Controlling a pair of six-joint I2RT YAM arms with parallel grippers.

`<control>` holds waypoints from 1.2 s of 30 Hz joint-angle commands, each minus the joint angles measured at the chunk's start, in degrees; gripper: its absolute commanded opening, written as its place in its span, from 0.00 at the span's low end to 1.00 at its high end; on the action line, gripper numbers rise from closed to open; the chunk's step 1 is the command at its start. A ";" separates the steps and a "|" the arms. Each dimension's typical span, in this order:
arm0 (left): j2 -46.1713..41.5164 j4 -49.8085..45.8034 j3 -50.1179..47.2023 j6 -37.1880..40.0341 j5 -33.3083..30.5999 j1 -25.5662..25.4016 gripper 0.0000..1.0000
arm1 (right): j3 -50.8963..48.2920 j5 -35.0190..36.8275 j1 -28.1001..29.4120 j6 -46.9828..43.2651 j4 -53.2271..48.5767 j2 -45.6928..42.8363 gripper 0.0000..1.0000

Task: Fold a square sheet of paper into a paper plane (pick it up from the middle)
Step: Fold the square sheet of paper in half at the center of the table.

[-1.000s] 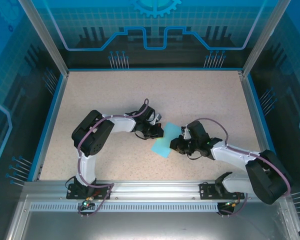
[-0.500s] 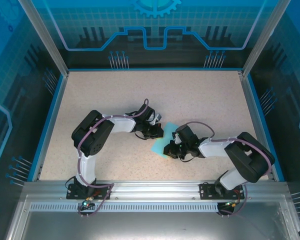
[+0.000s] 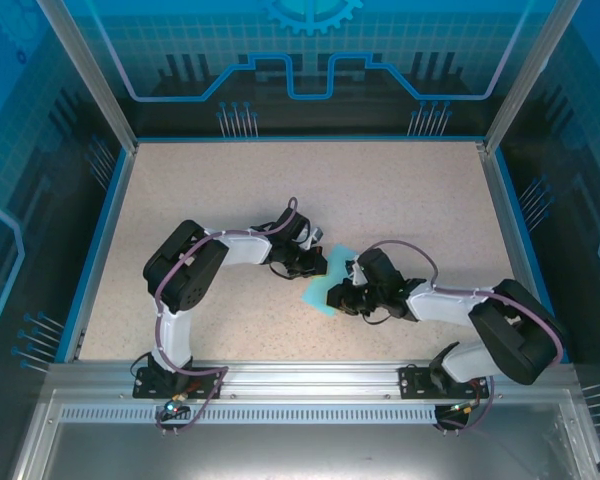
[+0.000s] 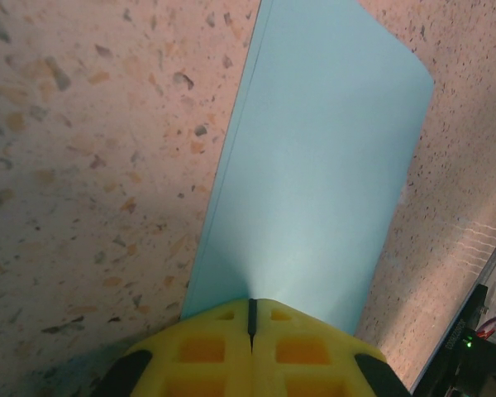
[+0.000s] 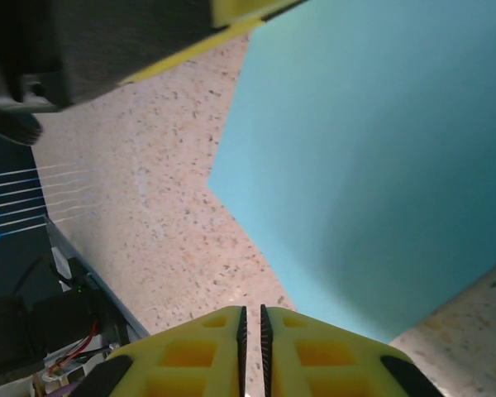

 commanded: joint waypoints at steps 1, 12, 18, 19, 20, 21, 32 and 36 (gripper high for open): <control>3.56 -9.99 -3.57 0.62 -6.30 -0.29 0.00 | -0.06 -1.10 1.24 -1.47 -1.45 1.68 0.17; 3.30 -10.49 -3.39 1.08 -6.25 -0.31 0.00 | 2.28 -1.11 -1.77 -4.05 -7.76 1.88 0.11; 3.21 -10.45 -3.48 1.09 -6.23 -0.31 0.00 | 5.53 -2.47 -10.67 -6.52 -9.60 -0.66 0.15; 3.12 -10.44 -3.46 1.09 -6.16 -0.29 0.00 | 5.82 -3.21 -12.21 -6.29 -8.67 0.06 0.15; 3.02 -10.48 -3.59 1.17 -6.17 -0.28 0.00 | 6.33 -3.95 -13.07 -6.33 -7.90 1.12 0.15; 3.03 -10.47 -3.59 1.10 -6.19 -0.31 0.00 | 6.96 -4.49 -13.84 -6.39 -7.22 2.34 0.15; 2.72 -10.65 -3.83 1.11 -6.31 -0.31 0.00 | 5.70 -5.38 -14.41 -6.77 -3.16 14.26 0.08; 2.68 -10.96 -3.57 1.20 -6.14 -0.32 0.00 | 7.49 -5.79 -14.99 -7.81 -5.30 12.91 0.08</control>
